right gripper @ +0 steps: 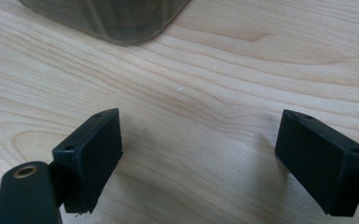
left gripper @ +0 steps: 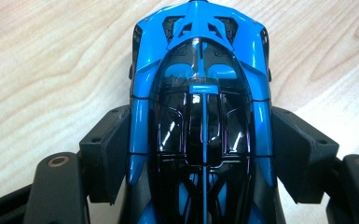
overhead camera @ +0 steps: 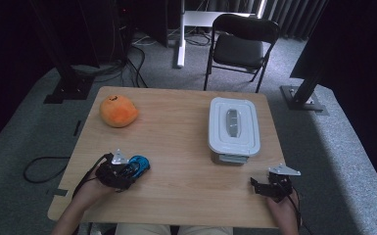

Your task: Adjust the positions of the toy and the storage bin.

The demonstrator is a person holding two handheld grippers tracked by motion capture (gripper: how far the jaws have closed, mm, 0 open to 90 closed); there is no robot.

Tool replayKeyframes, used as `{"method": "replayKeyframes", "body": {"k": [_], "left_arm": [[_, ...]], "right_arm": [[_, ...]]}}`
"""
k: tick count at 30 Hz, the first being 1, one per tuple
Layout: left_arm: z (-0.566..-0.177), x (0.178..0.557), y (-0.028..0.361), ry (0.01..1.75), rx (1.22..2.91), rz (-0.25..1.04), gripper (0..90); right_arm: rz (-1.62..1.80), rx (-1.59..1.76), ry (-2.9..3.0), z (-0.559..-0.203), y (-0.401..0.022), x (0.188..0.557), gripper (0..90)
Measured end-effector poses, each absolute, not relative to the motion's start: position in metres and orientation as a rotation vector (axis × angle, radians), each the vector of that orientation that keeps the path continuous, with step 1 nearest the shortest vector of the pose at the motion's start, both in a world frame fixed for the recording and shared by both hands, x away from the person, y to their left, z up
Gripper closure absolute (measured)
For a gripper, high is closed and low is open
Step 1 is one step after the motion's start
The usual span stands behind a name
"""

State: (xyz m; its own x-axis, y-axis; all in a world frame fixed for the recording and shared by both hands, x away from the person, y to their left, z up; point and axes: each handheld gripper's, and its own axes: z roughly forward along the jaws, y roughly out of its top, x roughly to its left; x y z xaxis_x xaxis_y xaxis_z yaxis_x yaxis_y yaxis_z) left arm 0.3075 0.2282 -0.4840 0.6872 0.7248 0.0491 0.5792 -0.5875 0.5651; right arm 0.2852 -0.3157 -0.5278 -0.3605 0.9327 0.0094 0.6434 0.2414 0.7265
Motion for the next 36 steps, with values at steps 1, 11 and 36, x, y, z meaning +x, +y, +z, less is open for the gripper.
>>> {"method": "replayKeyframes", "body": {"k": [1,11,36], "left_arm": [[-0.485,0.305,0.228,0.995,2.390,0.375,28.7],[-0.498,0.295,0.233,0.983,2.403,0.383,28.6],[-0.474,0.307,0.243,1.082,2.245,0.322,20.8]], "right_arm": [[0.909,1.440,2.092,-0.528,-0.316,0.285,14.2],[0.909,1.440,2.092,-0.528,-0.316,0.285,14.2],[0.907,1.445,2.088,-0.528,-0.316,0.285,14.2]]}}
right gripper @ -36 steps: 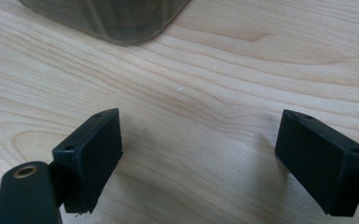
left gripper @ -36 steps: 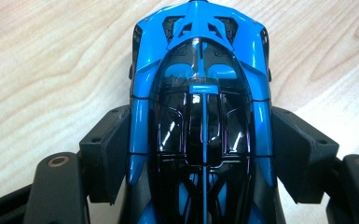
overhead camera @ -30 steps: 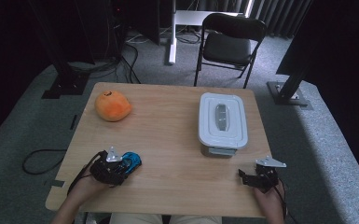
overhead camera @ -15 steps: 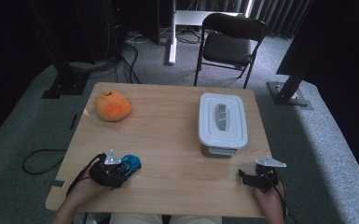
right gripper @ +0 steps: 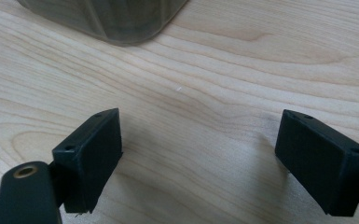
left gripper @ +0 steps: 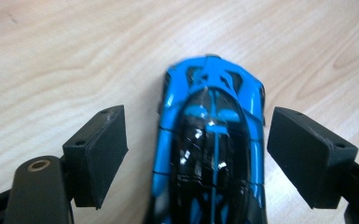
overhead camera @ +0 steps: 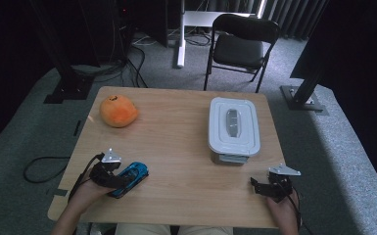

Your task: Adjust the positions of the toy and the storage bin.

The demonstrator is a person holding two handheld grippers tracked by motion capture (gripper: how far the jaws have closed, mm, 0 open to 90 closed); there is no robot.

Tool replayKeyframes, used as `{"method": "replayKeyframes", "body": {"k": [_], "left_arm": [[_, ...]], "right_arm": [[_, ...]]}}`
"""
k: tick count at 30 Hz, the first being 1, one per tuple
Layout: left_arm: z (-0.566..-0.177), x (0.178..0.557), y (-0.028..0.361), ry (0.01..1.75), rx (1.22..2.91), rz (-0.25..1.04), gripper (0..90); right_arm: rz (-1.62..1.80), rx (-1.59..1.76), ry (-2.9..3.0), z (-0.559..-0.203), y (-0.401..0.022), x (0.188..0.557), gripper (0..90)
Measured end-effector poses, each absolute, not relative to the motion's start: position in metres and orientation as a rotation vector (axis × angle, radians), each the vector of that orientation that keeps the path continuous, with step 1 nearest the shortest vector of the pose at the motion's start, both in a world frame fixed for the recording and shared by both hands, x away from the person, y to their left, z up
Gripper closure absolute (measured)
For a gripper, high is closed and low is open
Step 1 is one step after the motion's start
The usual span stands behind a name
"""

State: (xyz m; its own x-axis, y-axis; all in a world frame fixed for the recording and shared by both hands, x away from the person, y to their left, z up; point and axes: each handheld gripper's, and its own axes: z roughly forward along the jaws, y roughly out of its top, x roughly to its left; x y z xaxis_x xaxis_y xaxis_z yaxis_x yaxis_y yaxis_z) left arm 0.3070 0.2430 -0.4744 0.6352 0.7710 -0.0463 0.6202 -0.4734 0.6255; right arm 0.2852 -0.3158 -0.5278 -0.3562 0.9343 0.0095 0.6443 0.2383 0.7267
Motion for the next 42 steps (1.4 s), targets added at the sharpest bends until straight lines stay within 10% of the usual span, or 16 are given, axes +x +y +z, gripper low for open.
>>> {"method": "replayKeyframes", "body": {"k": [42], "left_arm": [[-0.436,0.451,0.257,1.380,2.150,0.639,23.4]], "right_arm": [[0.908,1.445,2.088,-0.528,-0.316,0.285,14.2]]}}
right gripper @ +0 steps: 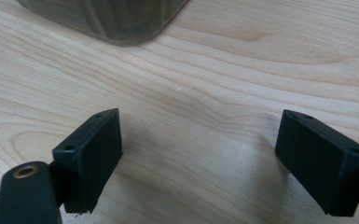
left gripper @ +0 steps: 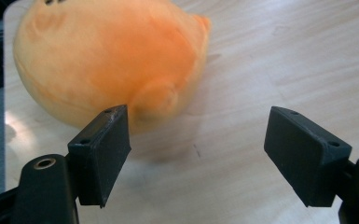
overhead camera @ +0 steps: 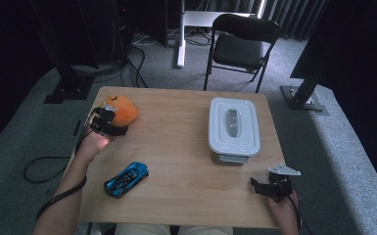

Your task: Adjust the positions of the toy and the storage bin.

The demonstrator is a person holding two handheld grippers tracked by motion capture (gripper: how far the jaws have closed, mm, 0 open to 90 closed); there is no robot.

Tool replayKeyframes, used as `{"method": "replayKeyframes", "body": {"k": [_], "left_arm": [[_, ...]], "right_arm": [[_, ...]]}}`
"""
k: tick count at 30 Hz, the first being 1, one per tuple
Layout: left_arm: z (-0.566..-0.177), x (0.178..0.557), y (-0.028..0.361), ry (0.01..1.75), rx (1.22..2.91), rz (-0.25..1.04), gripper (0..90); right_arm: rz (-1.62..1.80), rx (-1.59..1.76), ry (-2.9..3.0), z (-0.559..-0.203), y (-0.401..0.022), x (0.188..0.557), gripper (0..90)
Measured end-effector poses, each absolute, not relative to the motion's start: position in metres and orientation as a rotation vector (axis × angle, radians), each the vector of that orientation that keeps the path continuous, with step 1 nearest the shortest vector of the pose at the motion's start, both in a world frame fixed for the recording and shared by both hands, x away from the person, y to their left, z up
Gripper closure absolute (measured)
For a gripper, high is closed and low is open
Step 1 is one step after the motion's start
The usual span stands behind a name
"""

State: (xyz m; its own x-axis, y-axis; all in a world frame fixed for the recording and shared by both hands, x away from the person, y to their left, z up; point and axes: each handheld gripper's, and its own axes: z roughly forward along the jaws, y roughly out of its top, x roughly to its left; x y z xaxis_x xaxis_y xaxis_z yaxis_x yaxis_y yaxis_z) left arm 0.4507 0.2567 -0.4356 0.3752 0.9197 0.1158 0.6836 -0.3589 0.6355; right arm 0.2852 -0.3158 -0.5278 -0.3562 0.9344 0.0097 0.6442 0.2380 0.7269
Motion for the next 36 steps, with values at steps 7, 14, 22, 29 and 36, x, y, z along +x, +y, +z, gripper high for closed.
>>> {"method": "replayKeyframes", "body": {"k": [7,14,22,29,36], "left_arm": [[-0.440,0.467,0.255,1.435,2.142,0.664,30.8],[-0.452,0.480,0.255,1.491,2.120,0.642,33.0],[-0.455,0.481,0.252,1.527,2.132,0.687,36.5],[-0.460,0.479,0.254,1.537,2.191,0.748,55.6],[-0.457,0.472,0.259,1.515,2.173,0.732,73.8]], "right_arm": [[0.908,1.445,2.088,-0.528,-0.316,0.285,14.2],[0.908,1.445,2.088,-0.528,-0.316,0.285,14.3],[0.908,1.445,2.087,-0.528,-0.316,0.285,14.3],[0.907,1.446,2.087,-0.528,-0.316,0.285,14.3],[0.905,1.449,2.084,-0.528,-0.316,0.285,14.3]]}}
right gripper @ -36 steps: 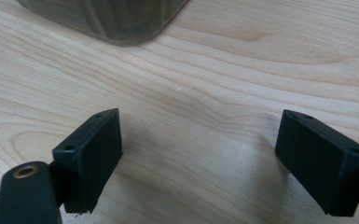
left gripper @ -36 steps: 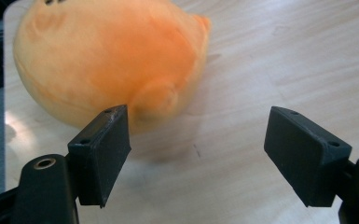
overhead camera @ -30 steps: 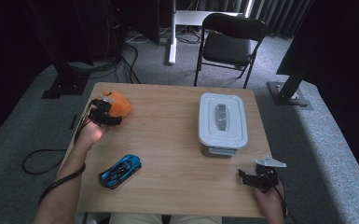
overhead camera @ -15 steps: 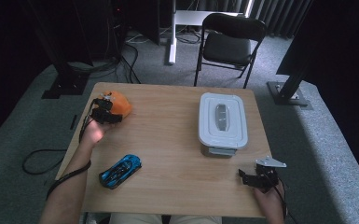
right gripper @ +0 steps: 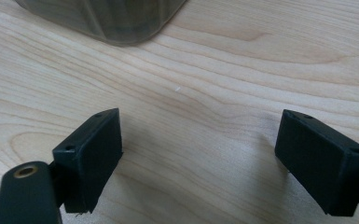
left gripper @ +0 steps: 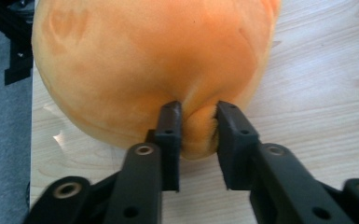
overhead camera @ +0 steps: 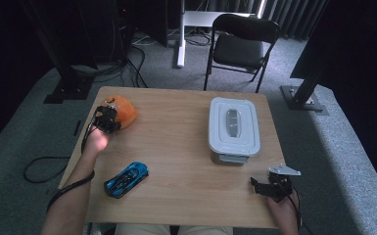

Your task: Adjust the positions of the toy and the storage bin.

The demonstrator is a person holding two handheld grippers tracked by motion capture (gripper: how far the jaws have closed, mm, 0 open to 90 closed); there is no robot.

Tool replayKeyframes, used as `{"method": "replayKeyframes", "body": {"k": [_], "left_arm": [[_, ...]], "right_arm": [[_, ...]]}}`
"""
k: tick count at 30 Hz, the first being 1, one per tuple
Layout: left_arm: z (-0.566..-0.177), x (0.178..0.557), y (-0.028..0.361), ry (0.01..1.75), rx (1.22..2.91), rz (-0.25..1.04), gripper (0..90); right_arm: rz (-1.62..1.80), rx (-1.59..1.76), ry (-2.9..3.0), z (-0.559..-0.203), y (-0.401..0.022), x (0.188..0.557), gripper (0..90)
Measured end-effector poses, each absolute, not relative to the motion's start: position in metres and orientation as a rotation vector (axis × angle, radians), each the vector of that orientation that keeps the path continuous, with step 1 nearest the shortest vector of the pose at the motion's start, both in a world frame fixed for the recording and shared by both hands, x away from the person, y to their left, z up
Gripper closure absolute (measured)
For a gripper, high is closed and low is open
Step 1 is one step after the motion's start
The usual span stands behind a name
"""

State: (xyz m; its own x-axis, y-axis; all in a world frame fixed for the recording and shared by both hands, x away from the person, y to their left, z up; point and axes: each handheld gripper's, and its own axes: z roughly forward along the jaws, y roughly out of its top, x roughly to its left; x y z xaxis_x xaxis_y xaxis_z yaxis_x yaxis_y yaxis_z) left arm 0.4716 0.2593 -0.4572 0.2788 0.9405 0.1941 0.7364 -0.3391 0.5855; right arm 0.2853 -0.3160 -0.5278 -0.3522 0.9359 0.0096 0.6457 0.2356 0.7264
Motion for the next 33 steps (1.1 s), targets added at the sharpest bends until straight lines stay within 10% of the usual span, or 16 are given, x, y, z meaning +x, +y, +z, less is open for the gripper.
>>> {"method": "replayKeyframes", "body": {"k": [33], "left_arm": [[-0.441,0.362,0.329,1.369,2.208,0.542,72.0]], "right_arm": [[0.903,1.457,2.077,-0.528,-0.316,0.285,14.3]]}}
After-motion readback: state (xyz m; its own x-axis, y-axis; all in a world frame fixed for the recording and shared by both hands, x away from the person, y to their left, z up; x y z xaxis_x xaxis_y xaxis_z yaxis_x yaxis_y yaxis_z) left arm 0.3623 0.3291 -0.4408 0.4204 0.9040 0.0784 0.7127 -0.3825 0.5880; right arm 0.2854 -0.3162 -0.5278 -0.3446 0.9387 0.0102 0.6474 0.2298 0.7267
